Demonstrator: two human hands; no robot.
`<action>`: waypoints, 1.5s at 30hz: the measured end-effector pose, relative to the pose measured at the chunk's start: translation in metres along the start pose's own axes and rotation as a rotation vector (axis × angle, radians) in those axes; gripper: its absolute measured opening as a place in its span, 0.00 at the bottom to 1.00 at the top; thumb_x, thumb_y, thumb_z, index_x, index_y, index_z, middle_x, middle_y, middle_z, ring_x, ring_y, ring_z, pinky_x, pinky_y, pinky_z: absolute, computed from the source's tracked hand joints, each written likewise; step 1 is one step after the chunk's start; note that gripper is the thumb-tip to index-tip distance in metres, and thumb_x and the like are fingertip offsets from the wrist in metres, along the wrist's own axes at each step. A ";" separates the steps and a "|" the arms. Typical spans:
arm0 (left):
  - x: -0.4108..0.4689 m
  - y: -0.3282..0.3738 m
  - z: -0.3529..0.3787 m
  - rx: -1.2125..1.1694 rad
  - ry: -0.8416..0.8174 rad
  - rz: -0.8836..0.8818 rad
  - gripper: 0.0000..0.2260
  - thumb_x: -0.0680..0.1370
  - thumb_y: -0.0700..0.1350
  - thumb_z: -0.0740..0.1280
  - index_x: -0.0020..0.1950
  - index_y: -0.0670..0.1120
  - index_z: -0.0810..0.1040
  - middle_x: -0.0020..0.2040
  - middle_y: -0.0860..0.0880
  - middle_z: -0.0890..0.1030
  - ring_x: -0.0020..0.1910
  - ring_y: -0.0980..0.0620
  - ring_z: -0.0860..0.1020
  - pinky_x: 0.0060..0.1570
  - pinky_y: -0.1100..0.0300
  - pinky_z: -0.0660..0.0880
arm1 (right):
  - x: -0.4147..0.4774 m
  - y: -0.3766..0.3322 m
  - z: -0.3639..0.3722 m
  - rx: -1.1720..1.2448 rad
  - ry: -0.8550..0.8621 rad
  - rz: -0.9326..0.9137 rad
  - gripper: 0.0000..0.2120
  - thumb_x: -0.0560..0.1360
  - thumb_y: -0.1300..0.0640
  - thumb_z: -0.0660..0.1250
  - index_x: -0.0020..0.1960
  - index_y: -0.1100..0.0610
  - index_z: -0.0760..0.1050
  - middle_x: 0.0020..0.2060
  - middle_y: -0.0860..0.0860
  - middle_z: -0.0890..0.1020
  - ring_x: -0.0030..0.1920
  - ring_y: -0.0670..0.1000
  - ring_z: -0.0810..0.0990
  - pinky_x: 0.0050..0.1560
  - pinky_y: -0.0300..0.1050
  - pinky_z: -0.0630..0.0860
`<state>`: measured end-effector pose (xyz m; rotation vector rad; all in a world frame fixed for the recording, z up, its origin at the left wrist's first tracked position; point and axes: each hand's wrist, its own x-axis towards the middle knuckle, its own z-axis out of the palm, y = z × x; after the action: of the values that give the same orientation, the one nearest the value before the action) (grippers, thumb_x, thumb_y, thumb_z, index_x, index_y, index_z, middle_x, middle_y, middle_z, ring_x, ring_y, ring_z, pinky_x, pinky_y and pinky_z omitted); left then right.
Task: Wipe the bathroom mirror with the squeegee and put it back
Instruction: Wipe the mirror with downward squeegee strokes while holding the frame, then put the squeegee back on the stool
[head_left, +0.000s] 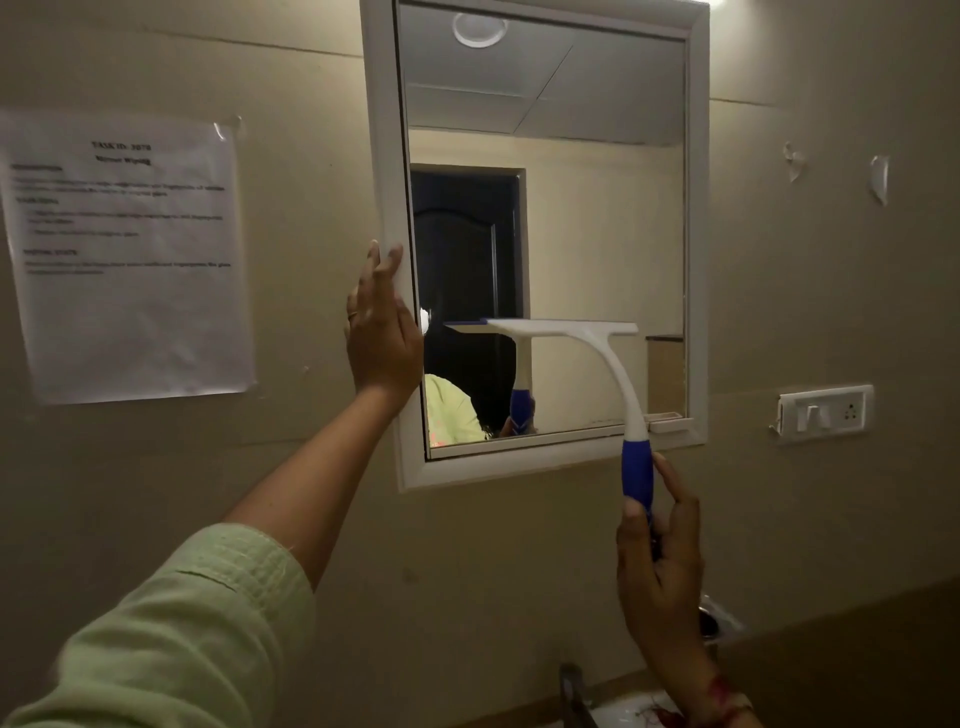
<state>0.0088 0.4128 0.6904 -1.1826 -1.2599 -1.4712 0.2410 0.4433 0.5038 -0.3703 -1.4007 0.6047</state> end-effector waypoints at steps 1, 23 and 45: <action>0.000 0.000 0.000 -0.008 0.003 0.004 0.19 0.78 0.38 0.51 0.70 0.44 0.65 0.72 0.42 0.64 0.69 0.46 0.65 0.61 0.81 0.48 | 0.003 -0.005 0.003 0.014 0.000 -0.002 0.20 0.75 0.50 0.56 0.67 0.47 0.61 0.27 0.53 0.72 0.23 0.46 0.69 0.21 0.39 0.68; 0.001 0.001 0.003 0.089 0.016 0.017 0.21 0.77 0.36 0.52 0.69 0.45 0.65 0.72 0.43 0.65 0.70 0.48 0.64 0.66 0.61 0.57 | 0.038 -0.052 -0.038 0.178 -0.127 0.203 0.15 0.69 0.46 0.58 0.55 0.42 0.69 0.28 0.54 0.72 0.22 0.44 0.70 0.20 0.34 0.68; -0.167 0.104 -0.052 -0.098 -0.118 -0.657 0.18 0.81 0.51 0.53 0.71 0.54 0.57 0.72 0.51 0.62 0.69 0.51 0.61 0.66 0.51 0.61 | 0.032 -0.028 -0.090 0.389 -0.506 0.335 0.12 0.68 0.47 0.64 0.51 0.48 0.72 0.24 0.49 0.74 0.21 0.45 0.69 0.19 0.37 0.68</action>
<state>0.1357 0.3505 0.5440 -0.9673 -1.7833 -1.9666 0.3365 0.4499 0.5323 -0.1392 -1.6643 1.2900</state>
